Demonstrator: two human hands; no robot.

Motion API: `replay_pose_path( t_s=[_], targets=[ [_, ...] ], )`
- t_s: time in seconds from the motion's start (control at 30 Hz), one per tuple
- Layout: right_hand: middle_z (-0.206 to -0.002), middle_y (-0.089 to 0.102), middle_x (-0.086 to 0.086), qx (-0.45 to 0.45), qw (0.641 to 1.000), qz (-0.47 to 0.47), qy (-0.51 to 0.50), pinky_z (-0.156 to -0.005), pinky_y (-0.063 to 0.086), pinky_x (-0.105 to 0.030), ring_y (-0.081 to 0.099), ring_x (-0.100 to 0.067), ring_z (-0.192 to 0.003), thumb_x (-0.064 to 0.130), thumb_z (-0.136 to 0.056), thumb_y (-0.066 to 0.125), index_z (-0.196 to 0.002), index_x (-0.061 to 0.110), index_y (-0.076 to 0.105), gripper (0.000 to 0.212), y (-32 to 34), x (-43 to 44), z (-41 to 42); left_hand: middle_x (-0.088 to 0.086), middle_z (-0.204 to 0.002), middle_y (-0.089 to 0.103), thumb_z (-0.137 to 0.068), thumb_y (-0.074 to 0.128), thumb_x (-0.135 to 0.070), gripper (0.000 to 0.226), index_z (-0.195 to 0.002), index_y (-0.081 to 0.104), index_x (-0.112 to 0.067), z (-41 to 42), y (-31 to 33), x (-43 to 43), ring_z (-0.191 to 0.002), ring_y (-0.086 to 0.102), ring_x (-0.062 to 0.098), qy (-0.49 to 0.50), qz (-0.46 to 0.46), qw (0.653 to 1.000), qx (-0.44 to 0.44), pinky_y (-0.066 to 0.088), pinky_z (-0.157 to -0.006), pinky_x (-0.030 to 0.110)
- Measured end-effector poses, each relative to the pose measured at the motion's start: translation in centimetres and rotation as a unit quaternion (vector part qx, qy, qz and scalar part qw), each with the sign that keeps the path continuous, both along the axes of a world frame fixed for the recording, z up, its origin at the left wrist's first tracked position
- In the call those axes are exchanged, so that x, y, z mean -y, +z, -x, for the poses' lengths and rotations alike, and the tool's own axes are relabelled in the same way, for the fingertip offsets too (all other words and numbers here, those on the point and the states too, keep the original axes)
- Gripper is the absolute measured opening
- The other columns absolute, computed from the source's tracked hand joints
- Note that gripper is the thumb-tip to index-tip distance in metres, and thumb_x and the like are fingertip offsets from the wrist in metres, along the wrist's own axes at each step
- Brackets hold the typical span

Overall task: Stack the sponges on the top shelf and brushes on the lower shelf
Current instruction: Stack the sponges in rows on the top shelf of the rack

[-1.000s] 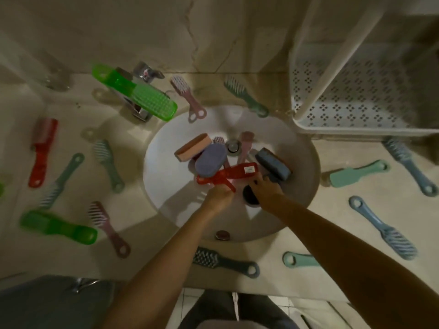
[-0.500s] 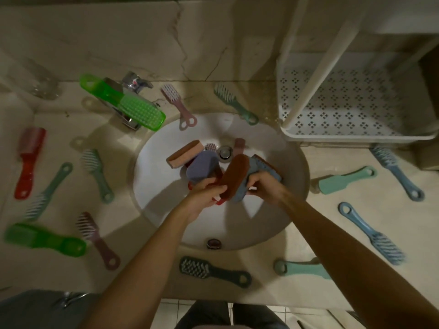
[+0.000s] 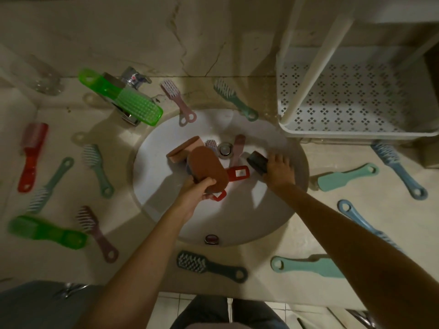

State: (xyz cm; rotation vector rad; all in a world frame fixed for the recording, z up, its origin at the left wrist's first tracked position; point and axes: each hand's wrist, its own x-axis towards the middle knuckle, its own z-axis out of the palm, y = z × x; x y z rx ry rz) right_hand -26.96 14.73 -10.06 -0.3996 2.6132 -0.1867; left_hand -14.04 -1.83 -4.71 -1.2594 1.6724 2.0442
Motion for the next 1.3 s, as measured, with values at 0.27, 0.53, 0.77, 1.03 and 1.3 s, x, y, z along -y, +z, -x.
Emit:
replay_pose_path(
  t_s=[0.27,0.53,0.77,1.03,1.3],
  targets=[
    [-0.124,0.048,-0.021,0.062,0.975,0.16,-0.138,-0.091,0.047,-0.044,0.053,-0.035,-0.111,0.029,-0.08,0.068,-0.127,0.002,0.031,0.065,0.8,0.8,-1.5,0.008,-0.114,0.061,-0.091,0.047,-0.005,0.035,-0.125,0.049,-0.013,-0.7,0.9,-0.3,-0.101,0.059,0.018,0.071,-0.08,0.993,-0.051,0.048,-0.09,0.033],
    [-0.096,0.054,0.004,0.362,0.821,0.409,-0.167,-0.063,0.048,-0.018,0.056,-0.005,-0.083,0.018,-0.082,0.067,-0.095,0.018,0.039,0.031,9.6,0.8,-3.6,0.012,-0.094,0.067,-0.087,0.033,-0.009,0.03,-0.103,0.059,-0.007,0.9,5.4,-1.1,-0.096,0.059,0.028,0.185,-0.257,0.936,-0.152,0.046,-0.089,0.04],
    [-0.087,0.049,0.0,0.08,0.896,0.42,-0.118,-0.052,0.042,-0.01,0.051,-0.01,-0.073,0.014,-0.075,0.072,-0.092,0.013,0.041,0.035,18.1,0.9,-4.0,0.009,-0.075,0.069,-0.087,0.032,-0.001,0.028,-0.086,0.059,-0.008,2.8,12.7,-1.1,-0.089,0.06,0.026,0.212,-0.241,0.903,-0.286,0.049,-0.087,0.047],
    [-0.101,0.038,0.002,-0.253,0.9,0.355,-0.008,-0.07,0.037,-0.028,0.042,-0.016,-0.089,0.03,-0.074,0.07,-0.101,0.012,0.04,0.045,28.1,1.1,-4.5,0.01,-0.089,0.068,-0.089,0.045,-0.002,0.014,-0.091,0.058,-0.006,5.5,22.9,0.9,-0.095,0.062,0.026,0.182,-0.179,0.874,-0.413,0.056,-0.085,0.042],
    [-0.095,0.039,0.0,-0.388,0.849,0.359,-0.017,-0.067,0.027,-0.027,0.038,-0.017,-0.084,0.032,-0.079,0.065,-0.095,0.014,0.034,0.039,36.9,-0.2,-1.9,0.005,-0.107,0.062,-0.089,0.056,-0.017,0.023,-0.111,0.053,-0.014,9.6,32.6,-1.0,-0.099,0.061,0.021,0.069,-0.057,0.9,-0.426,0.053,-0.072,0.029]
  ],
)
